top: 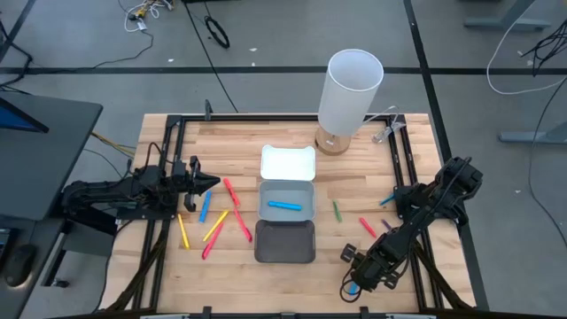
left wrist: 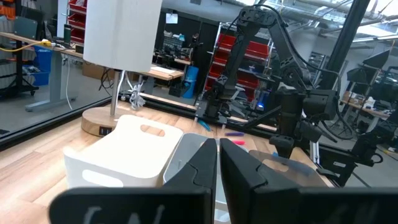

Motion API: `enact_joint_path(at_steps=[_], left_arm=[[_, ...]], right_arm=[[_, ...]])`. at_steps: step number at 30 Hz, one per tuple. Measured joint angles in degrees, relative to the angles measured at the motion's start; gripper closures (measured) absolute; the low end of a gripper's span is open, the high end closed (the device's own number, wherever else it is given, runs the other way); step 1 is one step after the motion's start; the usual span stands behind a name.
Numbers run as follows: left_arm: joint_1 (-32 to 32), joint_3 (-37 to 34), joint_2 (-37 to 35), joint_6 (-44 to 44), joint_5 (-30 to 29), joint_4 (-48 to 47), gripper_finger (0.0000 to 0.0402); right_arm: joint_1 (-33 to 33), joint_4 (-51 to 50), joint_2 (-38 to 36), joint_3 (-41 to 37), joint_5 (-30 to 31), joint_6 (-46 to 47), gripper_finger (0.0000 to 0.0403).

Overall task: Pick & Place Markers
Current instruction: Put the light blue highlighter pen into the gray bin

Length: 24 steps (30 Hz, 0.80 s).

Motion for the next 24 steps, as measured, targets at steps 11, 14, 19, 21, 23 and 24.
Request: enact_joint_path(at_steps=[11, 14, 19, 21, 23, 24], left_arm=[[0.0, 0.0, 0.0, 0.0, 0.0, 0.0, 0.0378], [0.0, 0.0, 0.0, 0.0, 0.0, 0.0, 0.0378], [0.0, 0.0, 0.0, 0.0, 0.0, 0.0, 0.0378], [0.0, 0.0, 0.0, 0.0, 0.0, 0.0, 0.0378], [0.0, 0.0, 0.0, 0.0, 0.0, 0.0, 0.0378], [0.0, 0.0, 0.0, 0.0, 0.0, 0.0, 0.0378]], right_arm=[[-0.4, -0.2, -1.5, -0.1, 1.5, 9.7, 0.0359], [-1.1, -2.1, -2.9, 0.6, 1.5, 13.8, 0.0359], [-2.1, -7.5, -5.4, 2.4, 1.0, 18.2, 0.0344], [-2.7, -10.5, -6.4, 3.5, 0.7, 19.7, 0.0344], [-3.5, -13.3, -7.3, 4.6, 0.4, 21.5, 0.0348], [-3.9, -14.7, -7.7, 5.1, 0.1, 22.7, 0.0349]])
